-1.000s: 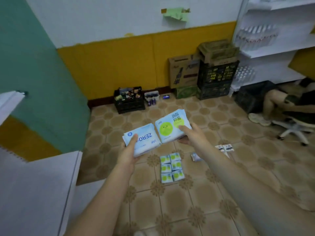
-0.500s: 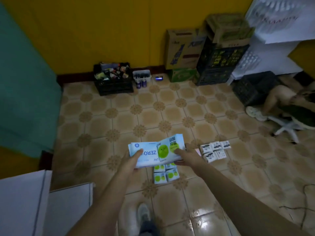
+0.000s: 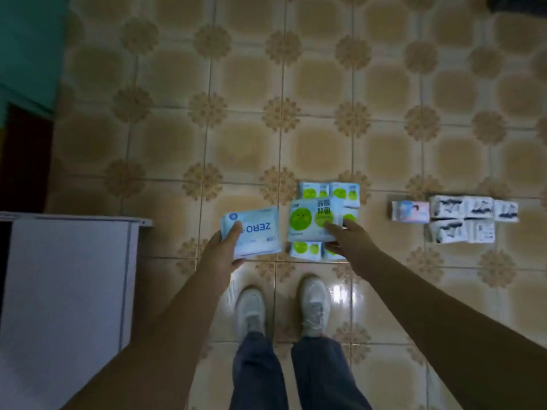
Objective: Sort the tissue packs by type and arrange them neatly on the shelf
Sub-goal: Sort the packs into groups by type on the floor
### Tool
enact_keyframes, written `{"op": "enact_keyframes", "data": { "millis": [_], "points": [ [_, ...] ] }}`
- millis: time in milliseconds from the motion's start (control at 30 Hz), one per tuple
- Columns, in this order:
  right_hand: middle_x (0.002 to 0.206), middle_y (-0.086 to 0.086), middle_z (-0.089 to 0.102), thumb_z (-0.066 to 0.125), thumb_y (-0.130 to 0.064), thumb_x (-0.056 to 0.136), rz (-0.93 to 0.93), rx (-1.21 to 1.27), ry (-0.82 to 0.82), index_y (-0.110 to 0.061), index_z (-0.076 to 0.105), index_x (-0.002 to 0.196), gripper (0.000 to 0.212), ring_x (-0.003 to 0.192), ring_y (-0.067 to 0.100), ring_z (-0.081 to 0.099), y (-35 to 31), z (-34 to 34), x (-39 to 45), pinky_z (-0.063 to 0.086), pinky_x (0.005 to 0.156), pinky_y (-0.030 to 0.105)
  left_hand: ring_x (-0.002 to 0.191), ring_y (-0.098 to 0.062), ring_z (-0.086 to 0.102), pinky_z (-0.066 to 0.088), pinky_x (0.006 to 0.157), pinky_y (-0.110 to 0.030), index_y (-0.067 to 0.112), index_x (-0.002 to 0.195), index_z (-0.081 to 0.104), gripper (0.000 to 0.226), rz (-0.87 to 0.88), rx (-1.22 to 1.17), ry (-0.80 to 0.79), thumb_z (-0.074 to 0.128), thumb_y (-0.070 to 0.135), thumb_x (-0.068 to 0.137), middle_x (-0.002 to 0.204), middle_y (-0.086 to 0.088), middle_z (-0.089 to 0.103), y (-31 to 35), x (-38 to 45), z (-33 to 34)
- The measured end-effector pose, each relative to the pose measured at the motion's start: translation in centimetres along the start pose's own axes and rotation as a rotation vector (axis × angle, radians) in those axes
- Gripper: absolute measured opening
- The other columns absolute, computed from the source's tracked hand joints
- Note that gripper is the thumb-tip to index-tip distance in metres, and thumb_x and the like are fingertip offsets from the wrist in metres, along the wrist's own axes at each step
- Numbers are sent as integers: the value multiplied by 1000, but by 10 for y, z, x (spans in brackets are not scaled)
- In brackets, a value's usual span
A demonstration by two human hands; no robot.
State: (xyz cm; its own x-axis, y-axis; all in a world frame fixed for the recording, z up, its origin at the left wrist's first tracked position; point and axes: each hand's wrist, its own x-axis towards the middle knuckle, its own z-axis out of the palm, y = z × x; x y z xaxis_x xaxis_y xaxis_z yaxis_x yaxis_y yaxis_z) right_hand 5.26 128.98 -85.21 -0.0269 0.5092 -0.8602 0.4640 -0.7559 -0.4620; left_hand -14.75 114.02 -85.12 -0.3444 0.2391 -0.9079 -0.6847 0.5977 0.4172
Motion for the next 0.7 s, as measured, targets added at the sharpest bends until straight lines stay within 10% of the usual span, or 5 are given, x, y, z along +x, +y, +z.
{"op": "enact_keyframes", "data": {
  "millis": [133, 333, 400, 567, 700],
  "points": [
    [100, 18, 59, 73, -17, 87, -17, -31, 28, -12, 56, 97, 20, 67, 21, 59, 61, 46, 120, 54, 47, 22, 86, -15, 66, 51, 77, -28, 20, 95, 65, 25, -51, -56, 27, 63, 45, 92, 102, -4, 70, -58, 129, 12],
    [106, 22, 66, 73, -24, 88, -145, -209, -10, -20, 50, 103, 29, 78, 31, 70, 112, 91, 257, 61, 73, 42, 120, -19, 60, 46, 100, -38, 22, 137, 56, 58, -55, -209, -230, 45, 61, 95, 133, 1, 64, -101, 294, 56],
    [110, 14, 66, 67, -29, 92, -202, -377, 3, -17, 53, 122, 35, 76, 23, 65, 118, 94, 286, 54, 61, 24, 107, -17, 66, 54, 85, -33, 17, 137, 55, 55, -48, -245, -193, 50, 53, 96, 127, -2, 67, -109, 326, 72],
    [118, 11, 68, 59, -26, 95, -337, -666, 38, -11, 62, 126, 34, 108, 31, 61, 117, 96, 331, 49, 89, 37, 83, -10, 71, 59, 65, -23, 14, 124, 58, 36, 71, -286, -178, 50, 40, 101, 105, 0, 71, -112, 369, 104],
    [110, 4, 66, 51, -10, 95, -308, -634, 20, -9, 59, 128, 34, 75, 11, 61, 118, 89, 321, 43, 56, 5, 89, -11, 71, 56, 74, -29, 25, 110, 61, 17, 141, -152, -157, 52, 37, 101, 101, 5, 73, -98, 369, 97]
  ]
}}
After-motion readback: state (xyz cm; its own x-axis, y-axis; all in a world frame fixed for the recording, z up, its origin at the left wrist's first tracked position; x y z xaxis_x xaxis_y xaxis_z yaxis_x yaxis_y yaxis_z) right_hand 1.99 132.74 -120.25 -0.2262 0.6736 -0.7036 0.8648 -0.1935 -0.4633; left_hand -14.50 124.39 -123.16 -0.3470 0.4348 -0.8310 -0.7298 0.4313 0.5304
